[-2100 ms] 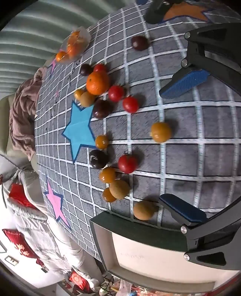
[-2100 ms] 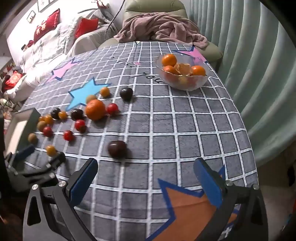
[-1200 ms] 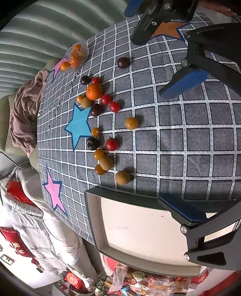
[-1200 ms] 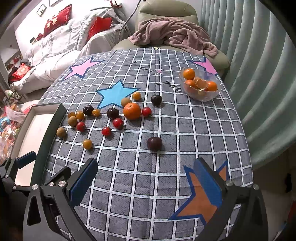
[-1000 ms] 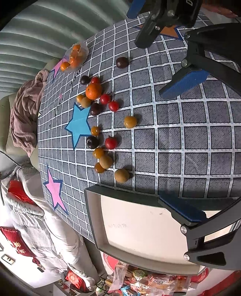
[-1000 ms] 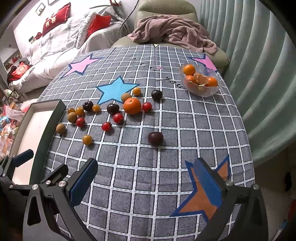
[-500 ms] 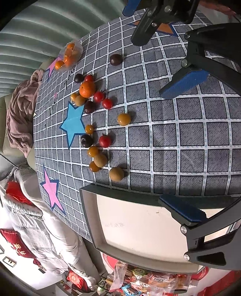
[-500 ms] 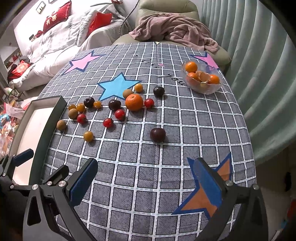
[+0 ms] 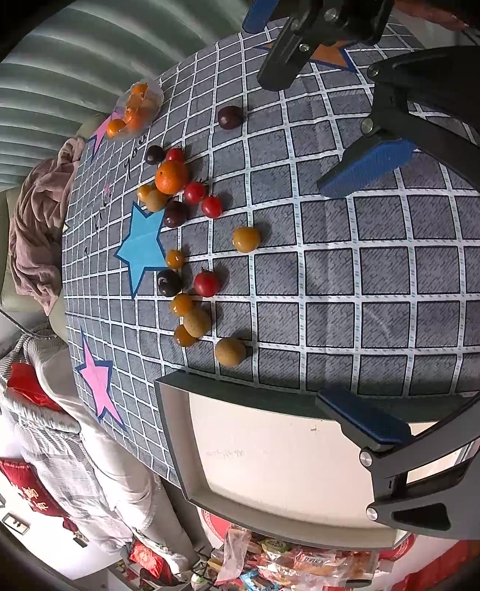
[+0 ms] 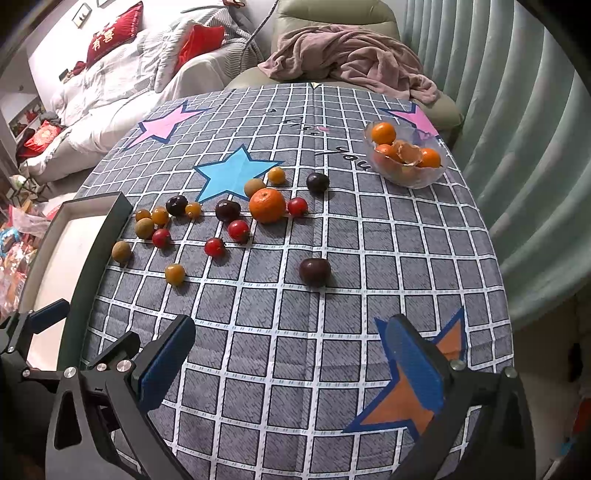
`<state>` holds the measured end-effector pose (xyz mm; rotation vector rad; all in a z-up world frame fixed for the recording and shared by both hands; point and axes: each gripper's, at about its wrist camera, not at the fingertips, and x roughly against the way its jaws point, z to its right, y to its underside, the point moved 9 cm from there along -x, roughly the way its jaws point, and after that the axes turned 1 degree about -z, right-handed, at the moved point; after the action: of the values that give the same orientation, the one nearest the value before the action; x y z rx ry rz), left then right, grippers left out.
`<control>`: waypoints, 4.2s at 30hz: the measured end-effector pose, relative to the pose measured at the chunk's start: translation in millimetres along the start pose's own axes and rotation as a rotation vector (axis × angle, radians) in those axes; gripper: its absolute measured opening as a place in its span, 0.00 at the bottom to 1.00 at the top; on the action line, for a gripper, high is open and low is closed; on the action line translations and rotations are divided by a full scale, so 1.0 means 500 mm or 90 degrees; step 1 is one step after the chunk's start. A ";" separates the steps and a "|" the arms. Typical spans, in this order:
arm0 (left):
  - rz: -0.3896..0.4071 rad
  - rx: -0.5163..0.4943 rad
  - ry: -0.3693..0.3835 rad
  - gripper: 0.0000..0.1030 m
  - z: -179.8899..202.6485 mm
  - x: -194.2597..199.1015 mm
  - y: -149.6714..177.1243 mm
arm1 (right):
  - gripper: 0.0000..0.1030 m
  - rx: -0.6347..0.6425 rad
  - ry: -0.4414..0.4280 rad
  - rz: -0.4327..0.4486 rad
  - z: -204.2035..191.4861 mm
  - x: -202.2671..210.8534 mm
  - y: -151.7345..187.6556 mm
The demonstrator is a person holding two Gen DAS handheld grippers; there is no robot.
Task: Organize fruits
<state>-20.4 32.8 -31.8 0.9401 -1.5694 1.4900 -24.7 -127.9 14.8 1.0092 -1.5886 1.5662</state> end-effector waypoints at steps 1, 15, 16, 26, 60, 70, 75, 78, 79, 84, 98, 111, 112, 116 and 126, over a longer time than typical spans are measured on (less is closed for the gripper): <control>-0.001 0.000 0.000 1.00 0.000 -0.001 0.000 | 1.00 -0.001 -0.001 0.000 0.002 -0.002 -0.001; -0.008 -0.006 -0.012 1.00 0.007 -0.023 -0.018 | 1.00 -0.012 -0.006 -0.006 0.026 -0.033 -0.011; -0.008 -0.007 -0.013 1.00 0.007 -0.024 -0.021 | 1.00 -0.013 -0.006 -0.006 0.027 -0.034 -0.013; -0.011 -0.002 -0.017 1.00 0.010 -0.048 -0.046 | 1.00 -0.020 -0.005 -0.011 0.045 -0.058 -0.024; -0.048 -0.018 -0.025 1.00 0.056 -0.124 -0.052 | 1.00 -0.033 -0.013 -0.034 0.091 -0.113 -0.001; -0.021 -0.032 -0.017 0.97 0.083 -0.143 -0.085 | 0.99 -0.028 -0.018 -0.039 0.089 -0.165 -0.018; -0.005 -0.034 0.003 0.87 0.091 -0.144 -0.095 | 0.86 -0.020 -0.018 -0.041 0.086 -0.179 -0.024; -0.002 -0.040 0.018 0.78 0.099 -0.142 -0.096 | 0.74 0.001 -0.004 -0.037 0.077 -0.180 -0.029; -0.001 -0.040 0.026 0.75 0.103 -0.140 -0.096 | 0.70 0.009 -0.001 -0.036 0.072 -0.181 -0.030; 0.007 -0.043 0.047 0.67 0.111 -0.137 -0.094 | 0.48 0.047 -0.001 -0.024 0.044 -0.177 -0.033; 0.023 -0.039 0.097 0.22 0.098 -0.126 -0.093 | 0.30 0.011 -0.059 -0.008 0.050 -0.162 -0.020; 0.027 -0.062 0.107 0.22 0.111 -0.087 -0.064 | 0.30 -0.029 -0.100 -0.006 0.072 -0.129 0.008; 0.026 -0.065 0.105 0.22 0.112 -0.083 -0.062 | 0.31 -0.031 -0.100 -0.006 0.072 -0.126 0.009; 0.024 -0.067 0.107 0.22 0.109 -0.068 -0.057 | 0.31 -0.031 -0.096 -0.011 0.069 -0.112 0.014; 0.046 -0.049 0.093 0.22 0.040 0.004 -0.047 | 0.31 -0.003 -0.098 0.006 0.004 -0.048 0.001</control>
<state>-0.8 11.6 -20.3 0.7208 -1.5568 1.5019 -13.8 -128.4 -6.4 1.1439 -1.7025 1.5212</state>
